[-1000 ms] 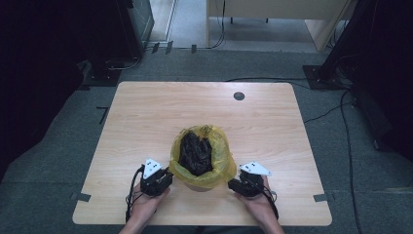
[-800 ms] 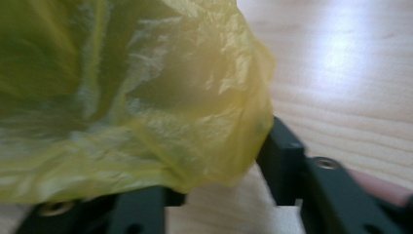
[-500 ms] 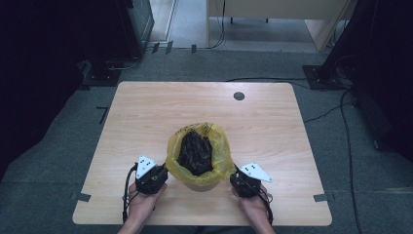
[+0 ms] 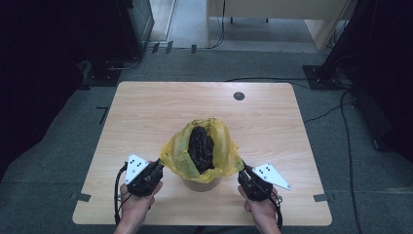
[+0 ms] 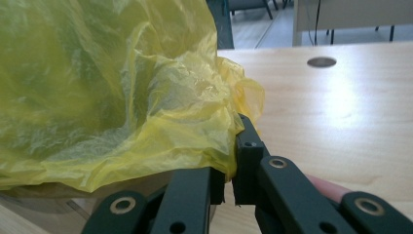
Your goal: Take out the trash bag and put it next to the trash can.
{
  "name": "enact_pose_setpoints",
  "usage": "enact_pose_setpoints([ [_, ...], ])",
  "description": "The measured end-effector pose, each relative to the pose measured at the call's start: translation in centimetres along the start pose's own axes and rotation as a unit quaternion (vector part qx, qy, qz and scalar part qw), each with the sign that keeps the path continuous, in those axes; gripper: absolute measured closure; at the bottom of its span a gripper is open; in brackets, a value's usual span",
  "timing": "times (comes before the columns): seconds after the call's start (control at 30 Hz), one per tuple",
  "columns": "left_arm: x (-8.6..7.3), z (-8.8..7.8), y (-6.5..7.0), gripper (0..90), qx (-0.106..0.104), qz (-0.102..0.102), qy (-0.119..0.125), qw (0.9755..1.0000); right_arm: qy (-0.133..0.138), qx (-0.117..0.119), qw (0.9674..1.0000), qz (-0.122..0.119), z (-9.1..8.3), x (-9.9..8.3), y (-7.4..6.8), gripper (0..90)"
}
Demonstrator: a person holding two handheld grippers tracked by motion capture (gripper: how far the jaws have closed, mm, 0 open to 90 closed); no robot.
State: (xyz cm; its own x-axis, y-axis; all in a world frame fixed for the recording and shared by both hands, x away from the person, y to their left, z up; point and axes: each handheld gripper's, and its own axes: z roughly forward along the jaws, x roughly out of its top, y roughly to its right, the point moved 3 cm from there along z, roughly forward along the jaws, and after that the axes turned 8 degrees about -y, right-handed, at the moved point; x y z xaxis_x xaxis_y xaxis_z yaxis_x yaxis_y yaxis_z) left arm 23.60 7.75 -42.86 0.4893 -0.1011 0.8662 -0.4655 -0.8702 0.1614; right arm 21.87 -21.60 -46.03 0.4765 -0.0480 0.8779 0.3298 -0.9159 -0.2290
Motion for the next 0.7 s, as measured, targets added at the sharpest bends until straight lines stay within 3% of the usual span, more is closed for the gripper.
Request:
enact_pose_setpoints([
  [0.3, 2.4, -0.7, 1.6, 90.0, -0.001, 0.025, 0.033, 0.9991, 0.035, 0.001, 0.9987, -0.036, -0.9, 2.8, -1.3, 86.5],
  [0.4, 3.3, -0.5, 2.2, 90.0, -0.006, 0.038, 0.036, 0.9986, 0.038, 0.014, 0.9979, -0.05, -0.8, 4.3, -2.1, 86.2],
  [0.47, 4.3, -0.4, 3.1, 90.0, -0.011, 0.045, 0.044, 0.9979, 0.045, 0.026, 0.9967, -0.062, -0.5, 5.7, -3.4, 86.4],
  [0.6, 5.4, -0.6, 4.2, 89.9, -0.03, 0.051, 0.054, 0.9968, 0.04, 0.048, 0.9951, -0.077, 0.2, 7.5, -5.6, 86.8],
  [0.63, 6.3, -0.9, 5.1, 89.9, -0.054, 0.052, 0.06, 0.9954, 0.037, 0.052, 0.9944, -0.084, 0.4, 7.9, -6.2, 86.8],
  [0.7, 7.1, -1.4, 6.2, 89.8, -0.071, 0.067, 0.068, 0.9928, 0.038, 0.065, 0.9925, -0.096, 0.4, 8.9, -7.5, 86.7],
])
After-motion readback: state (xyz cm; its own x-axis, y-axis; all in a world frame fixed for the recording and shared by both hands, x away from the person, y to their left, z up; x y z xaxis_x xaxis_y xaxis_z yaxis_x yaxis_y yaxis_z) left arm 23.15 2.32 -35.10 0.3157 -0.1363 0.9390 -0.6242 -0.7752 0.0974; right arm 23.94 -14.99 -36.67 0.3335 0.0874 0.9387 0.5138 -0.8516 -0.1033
